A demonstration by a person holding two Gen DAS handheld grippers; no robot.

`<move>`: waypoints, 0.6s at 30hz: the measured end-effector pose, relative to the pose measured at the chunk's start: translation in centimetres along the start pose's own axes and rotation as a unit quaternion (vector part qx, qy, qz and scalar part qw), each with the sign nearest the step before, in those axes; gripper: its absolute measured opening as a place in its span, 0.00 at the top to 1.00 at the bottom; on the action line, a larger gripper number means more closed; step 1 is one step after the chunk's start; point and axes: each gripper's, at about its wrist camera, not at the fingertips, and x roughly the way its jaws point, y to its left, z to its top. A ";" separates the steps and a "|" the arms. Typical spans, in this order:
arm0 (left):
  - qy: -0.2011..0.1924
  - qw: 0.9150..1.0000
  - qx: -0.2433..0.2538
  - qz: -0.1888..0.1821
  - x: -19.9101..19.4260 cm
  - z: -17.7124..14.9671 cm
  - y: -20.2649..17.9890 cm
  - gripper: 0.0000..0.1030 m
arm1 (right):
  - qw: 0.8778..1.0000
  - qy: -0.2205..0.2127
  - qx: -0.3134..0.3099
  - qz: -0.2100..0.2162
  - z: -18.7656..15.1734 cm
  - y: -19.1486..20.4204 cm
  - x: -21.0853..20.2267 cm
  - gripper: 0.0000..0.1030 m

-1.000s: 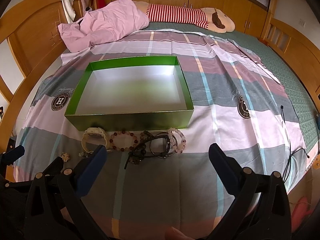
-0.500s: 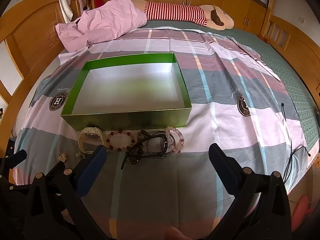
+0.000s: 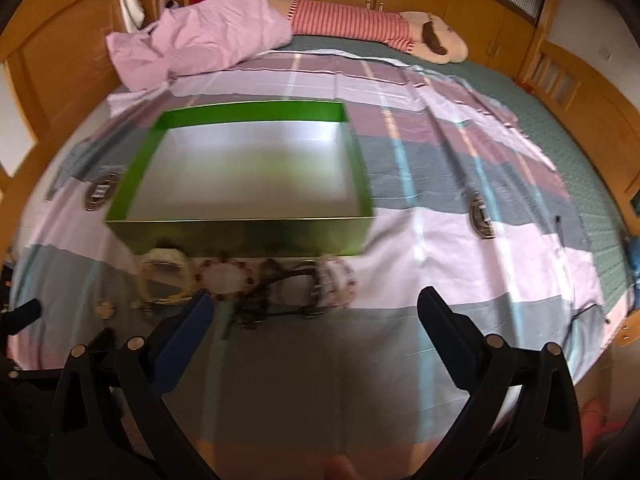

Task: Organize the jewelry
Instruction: 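Grasp the white watch with the left tool while the right tool grasps the black watch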

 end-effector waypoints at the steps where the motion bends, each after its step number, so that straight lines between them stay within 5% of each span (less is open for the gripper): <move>1: 0.002 1.000 -0.002 -0.004 0.4 -0.1 0.4 0.04 | 1.000 0.002 0.001 -0.009 0.1 -0.5 0.3 0.03; 5: 0.010 1.000 -0.020 -0.013 1.6 -0.4 2.2 0.07 | 0.999 0.029 0.001 -0.017 -0.4 -2.1 1.9 0.08; 10: 0.041 0.997 -0.053 -0.050 3.6 -0.7 4.4 0.38 | 0.997 0.075 0.001 0.007 -2.1 -2.1 4.5 0.51; 18: 0.035 0.994 -0.060 -0.082 4.4 0.7 4.6 0.39 | 0.995 0.082 0.035 0.038 -1.0 -1.5 7.9 0.55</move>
